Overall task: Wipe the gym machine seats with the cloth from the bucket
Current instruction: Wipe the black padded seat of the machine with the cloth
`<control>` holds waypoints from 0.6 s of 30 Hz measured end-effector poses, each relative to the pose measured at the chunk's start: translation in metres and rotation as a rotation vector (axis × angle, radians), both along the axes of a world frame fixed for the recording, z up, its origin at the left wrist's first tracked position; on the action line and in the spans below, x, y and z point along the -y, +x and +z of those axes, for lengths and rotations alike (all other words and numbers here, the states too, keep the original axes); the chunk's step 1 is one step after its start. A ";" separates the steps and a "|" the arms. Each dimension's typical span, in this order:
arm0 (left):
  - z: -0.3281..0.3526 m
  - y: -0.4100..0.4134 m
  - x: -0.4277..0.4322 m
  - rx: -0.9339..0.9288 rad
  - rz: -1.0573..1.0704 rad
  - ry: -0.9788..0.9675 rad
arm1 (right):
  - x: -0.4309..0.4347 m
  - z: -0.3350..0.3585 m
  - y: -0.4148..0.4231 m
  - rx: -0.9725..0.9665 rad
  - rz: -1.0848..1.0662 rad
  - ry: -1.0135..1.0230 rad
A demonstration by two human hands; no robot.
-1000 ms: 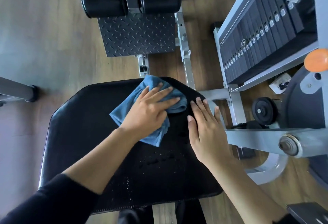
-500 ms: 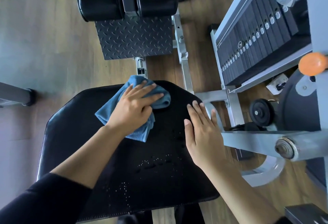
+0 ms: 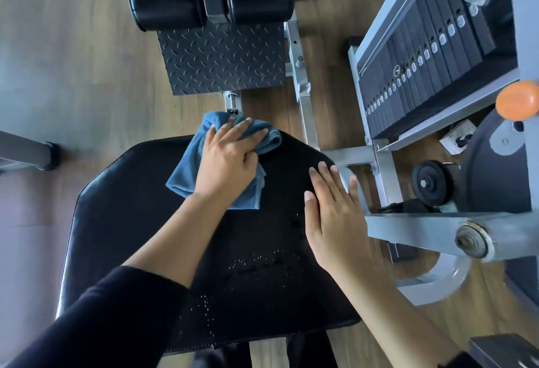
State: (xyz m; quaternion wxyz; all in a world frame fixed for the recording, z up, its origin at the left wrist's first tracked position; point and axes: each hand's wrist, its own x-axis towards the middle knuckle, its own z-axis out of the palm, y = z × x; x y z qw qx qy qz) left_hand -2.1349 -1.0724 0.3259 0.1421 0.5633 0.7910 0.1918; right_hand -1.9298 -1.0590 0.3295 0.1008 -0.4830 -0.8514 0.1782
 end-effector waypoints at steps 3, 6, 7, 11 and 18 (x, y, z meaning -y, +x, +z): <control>0.004 0.017 0.014 0.002 -0.185 0.023 | 0.000 0.002 -0.001 -0.009 -0.008 0.003; 0.005 -0.002 0.051 0.008 -0.261 0.031 | -0.001 0.003 0.001 0.007 0.001 0.014; 0.004 -0.013 0.055 0.002 -0.220 0.032 | -0.001 0.003 0.001 0.013 0.004 0.013; 0.001 -0.015 0.026 -0.009 0.031 0.001 | 0.001 0.002 0.000 0.010 0.002 0.009; 0.008 0.000 0.077 0.018 -0.202 0.041 | 0.000 0.005 0.000 0.029 0.009 0.045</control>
